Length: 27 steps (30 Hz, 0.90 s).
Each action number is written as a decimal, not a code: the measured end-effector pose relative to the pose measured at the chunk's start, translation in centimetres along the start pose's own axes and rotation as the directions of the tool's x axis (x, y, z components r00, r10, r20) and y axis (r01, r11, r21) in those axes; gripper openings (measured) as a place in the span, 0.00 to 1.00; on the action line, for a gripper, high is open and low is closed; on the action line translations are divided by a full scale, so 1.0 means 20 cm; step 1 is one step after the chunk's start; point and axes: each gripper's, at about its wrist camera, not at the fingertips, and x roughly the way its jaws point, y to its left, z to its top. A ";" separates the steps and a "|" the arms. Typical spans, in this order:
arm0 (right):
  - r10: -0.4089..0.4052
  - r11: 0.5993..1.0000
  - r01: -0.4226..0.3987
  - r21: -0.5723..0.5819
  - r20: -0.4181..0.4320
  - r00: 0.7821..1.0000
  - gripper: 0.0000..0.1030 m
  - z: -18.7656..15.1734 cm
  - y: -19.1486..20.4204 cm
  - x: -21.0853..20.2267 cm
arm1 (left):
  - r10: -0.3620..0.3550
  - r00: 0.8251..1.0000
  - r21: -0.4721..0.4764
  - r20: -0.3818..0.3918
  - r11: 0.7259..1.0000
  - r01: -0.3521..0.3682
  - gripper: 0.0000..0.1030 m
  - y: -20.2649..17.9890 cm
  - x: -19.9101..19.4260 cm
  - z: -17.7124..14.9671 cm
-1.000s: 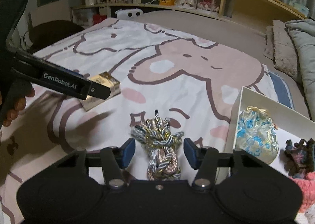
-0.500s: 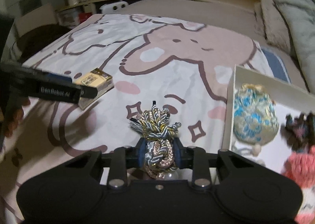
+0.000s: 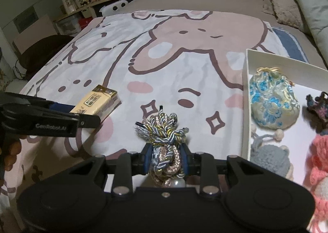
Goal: Organize objects
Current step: 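Grasp the yellow tissue pack with the left tool while the right tool grasps the braided cord bundle, then carry the tissue pack and cord bundle into the white box and open both tools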
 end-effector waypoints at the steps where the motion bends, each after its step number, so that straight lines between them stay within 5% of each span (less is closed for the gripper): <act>1: 0.002 1.000 -0.002 -0.003 0.003 1.000 0.30 0.00 0.00 0.00 | -0.001 1.000 0.002 0.006 1.000 0.001 0.56 -0.01 0.01 0.01; 10: 0.020 1.000 -0.020 -0.021 0.013 1.000 0.35 0.00 0.01 0.04 | -0.006 0.999 -0.014 0.038 1.000 0.006 0.62 -0.01 0.09 0.03; 17: 0.013 0.999 -0.012 -0.040 0.017 1.000 0.33 -0.01 0.01 0.05 | -0.006 1.000 -0.044 0.028 0.999 0.007 0.52 0.01 0.08 0.05; 27: -0.033 0.999 0.033 0.006 0.158 0.987 0.33 0.09 -0.03 -0.13 | -0.009 0.987 -0.109 0.159 0.994 0.027 0.52 -0.01 -0.12 0.10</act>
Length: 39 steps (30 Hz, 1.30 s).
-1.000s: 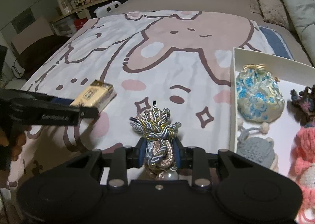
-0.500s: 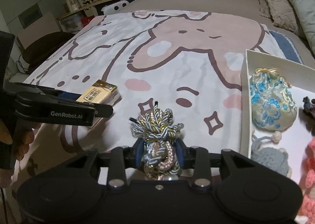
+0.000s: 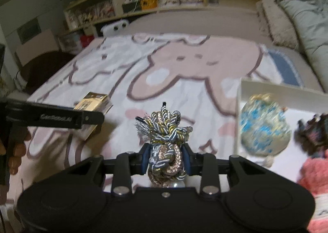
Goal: Organize objects
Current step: 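Carry the tissue pack and cord bundle into the white box and open both tools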
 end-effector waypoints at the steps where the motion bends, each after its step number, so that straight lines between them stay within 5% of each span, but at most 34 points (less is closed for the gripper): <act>1: -0.007 1.000 0.007 0.007 0.014 1.000 0.33 0.02 -0.01 -0.02 | -0.001 1.000 -0.003 0.011 1.000 0.002 0.52 -0.01 -0.02 0.01; 19: -0.118 0.993 0.114 0.033 0.161 0.980 0.33 0.15 -0.17 -0.37 | -0.037 0.992 -0.072 0.118 0.996 0.045 0.52 -0.16 -0.23 0.11; 39: -0.342 0.929 0.303 0.213 0.179 0.923 0.33 0.11 -0.80 -0.55 | -0.261 0.958 0.008 0.121 0.965 0.262 0.52 -0.95 -0.04 0.26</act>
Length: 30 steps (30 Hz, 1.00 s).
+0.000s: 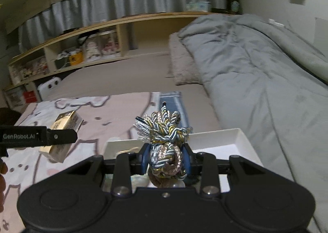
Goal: Organize objects
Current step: 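Carry the tissue pack and cord bundle into the white box and open both tools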
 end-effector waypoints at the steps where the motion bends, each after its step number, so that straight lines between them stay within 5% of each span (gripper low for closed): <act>1: -0.012 1.000 0.012 0.011 -0.003 1.000 0.33 0.00 -0.03 0.02 | -0.010 1.000 0.003 -0.004 1.000 0.010 0.52 -0.03 0.02 0.00; 12: -0.124 0.989 0.127 0.080 -0.039 0.991 0.33 -0.03 -0.29 0.18 | -0.091 0.994 0.056 -0.066 0.994 0.095 0.52 -0.29 0.34 0.02; 18: -0.154 0.983 0.160 0.089 -0.075 0.985 0.33 -0.08 -0.35 0.25 | -0.043 0.990 0.119 -0.137 0.991 0.060 0.52 -0.28 0.46 -0.04; 27: -0.155 0.981 0.167 0.096 -0.116 0.981 0.33 -0.12 -0.36 0.31 | 0.016 0.965 0.065 -0.261 0.998 0.001 0.52 -0.18 0.46 -0.26; 29: -0.144 0.982 0.155 0.106 -0.101 0.984 0.35 -0.13 -0.37 0.30 | 0.001 0.961 0.051 -0.278 0.999 0.014 0.54 -0.18 0.46 -0.28; 30: -0.140 0.982 0.152 0.116 -0.101 0.985 0.50 -0.13 -0.37 0.29 | -0.001 0.959 0.043 -0.285 0.999 0.014 0.56 -0.18 0.46 -0.29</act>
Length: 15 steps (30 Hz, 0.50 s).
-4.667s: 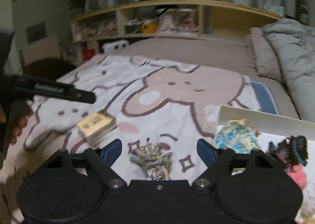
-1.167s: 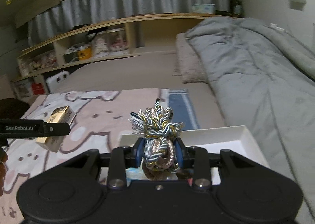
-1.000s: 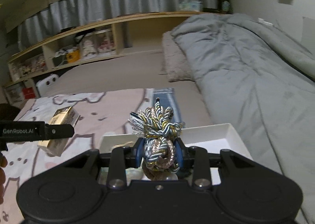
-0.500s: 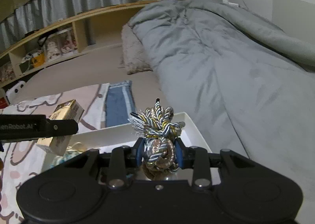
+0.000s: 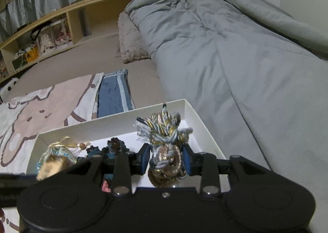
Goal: Organize objects
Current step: 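Carry the tissue pack and cord bundle into the white box and open both tools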
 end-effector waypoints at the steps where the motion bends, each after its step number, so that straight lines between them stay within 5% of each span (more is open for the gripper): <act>1: -0.006 1.000 0.006 0.009 0.000 1.000 0.68 0.00 0.00 0.00 | -0.001 1.000 -0.008 -0.004 1.000 0.001 0.66 0.00 0.00 0.00; 15: -0.018 1.000 0.018 0.008 -0.014 1.000 0.69 0.01 0.02 -0.05 | 0.017 1.000 0.004 0.017 1.000 -0.017 0.70 0.00 -0.09 0.00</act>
